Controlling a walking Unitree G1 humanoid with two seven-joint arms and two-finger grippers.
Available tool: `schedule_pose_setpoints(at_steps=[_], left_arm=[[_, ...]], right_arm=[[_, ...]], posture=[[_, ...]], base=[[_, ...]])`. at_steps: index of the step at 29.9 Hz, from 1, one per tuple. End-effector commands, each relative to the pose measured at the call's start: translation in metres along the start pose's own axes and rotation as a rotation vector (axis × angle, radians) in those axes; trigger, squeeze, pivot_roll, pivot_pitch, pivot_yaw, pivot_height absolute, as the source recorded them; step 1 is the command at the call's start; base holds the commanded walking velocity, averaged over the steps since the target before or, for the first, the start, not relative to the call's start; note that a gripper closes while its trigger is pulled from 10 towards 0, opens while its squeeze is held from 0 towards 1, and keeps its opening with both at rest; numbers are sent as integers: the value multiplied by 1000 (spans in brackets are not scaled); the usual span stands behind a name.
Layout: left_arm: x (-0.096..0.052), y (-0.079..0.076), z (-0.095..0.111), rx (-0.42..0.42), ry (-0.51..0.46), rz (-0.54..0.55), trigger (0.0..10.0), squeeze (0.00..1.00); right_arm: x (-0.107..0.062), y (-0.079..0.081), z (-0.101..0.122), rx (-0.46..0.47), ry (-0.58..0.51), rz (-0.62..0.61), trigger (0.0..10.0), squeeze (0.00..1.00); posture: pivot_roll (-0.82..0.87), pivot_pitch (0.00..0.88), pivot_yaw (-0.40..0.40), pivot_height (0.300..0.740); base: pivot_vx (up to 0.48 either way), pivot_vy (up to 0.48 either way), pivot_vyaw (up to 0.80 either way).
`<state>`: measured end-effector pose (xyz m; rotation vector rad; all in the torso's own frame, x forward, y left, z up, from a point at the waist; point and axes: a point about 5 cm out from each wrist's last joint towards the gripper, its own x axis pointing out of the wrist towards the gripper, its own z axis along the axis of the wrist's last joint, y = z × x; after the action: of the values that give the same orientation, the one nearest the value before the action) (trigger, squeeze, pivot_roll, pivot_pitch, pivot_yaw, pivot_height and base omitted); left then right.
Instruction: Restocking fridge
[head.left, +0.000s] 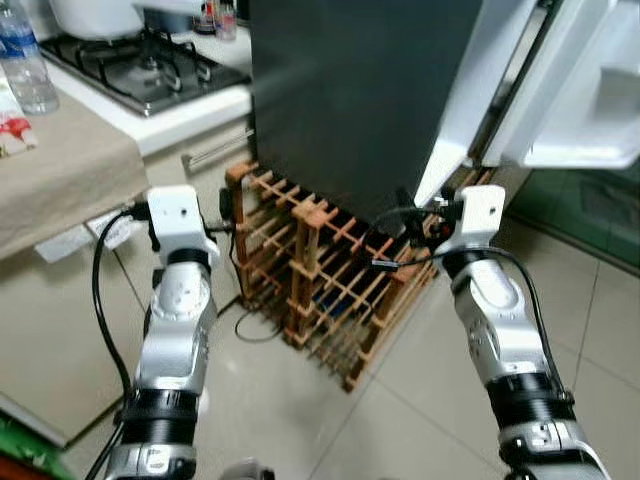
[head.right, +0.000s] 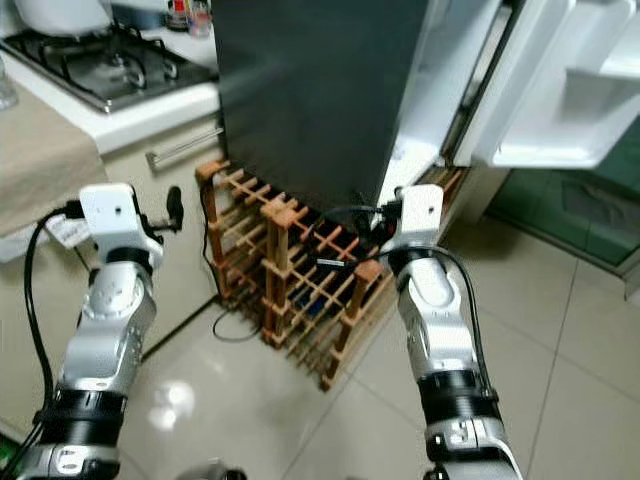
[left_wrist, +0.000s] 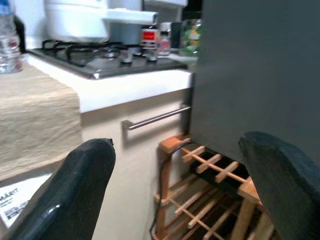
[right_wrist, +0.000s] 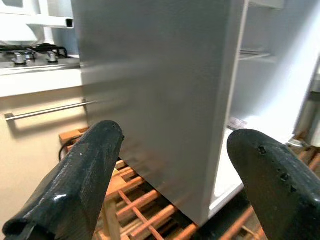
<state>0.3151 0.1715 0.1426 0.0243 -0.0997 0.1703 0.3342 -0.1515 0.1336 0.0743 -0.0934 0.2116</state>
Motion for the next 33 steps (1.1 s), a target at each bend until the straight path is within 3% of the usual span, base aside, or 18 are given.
schedule_pose_setpoints(at_steps=[1, 10, 21, 25, 33], left_arm=[[-2, 2, 5, 13, -26, -2, 10000, 0], [-6, 5, 5, 7, -26, 16, 10000, 0], [2, 2, 6, 58, -19, 40, 10000, 0], [1, 7, -1, 39, 23, 67, 10000, 0], [1, 9, 2, 44, 0, 65, 10000, 0]], right_arm=[[1, -4, 3, -17, -17, -13, 10000, 0], [0, 5, -13, -14, 53, -54, 10000, 0], [-1, 7, -8, -32, 13, -26, 10000, 0], [-1, 7, -6, -29, 3, -21, 10000, 0], [-4, 9, -8, -21, -5, -16, 10000, 0]], posture=[[-49, 0, -59, 740], [-28, 0, -56, 740], [-48, 0, -49, 740], [-46, 0, -49, 740], [-40, 0, -42, 740]], base=[[0, -304, 0], [152, -391, 45], [0, 0, 493], [0, 0, 464], [0, 0, 459]])
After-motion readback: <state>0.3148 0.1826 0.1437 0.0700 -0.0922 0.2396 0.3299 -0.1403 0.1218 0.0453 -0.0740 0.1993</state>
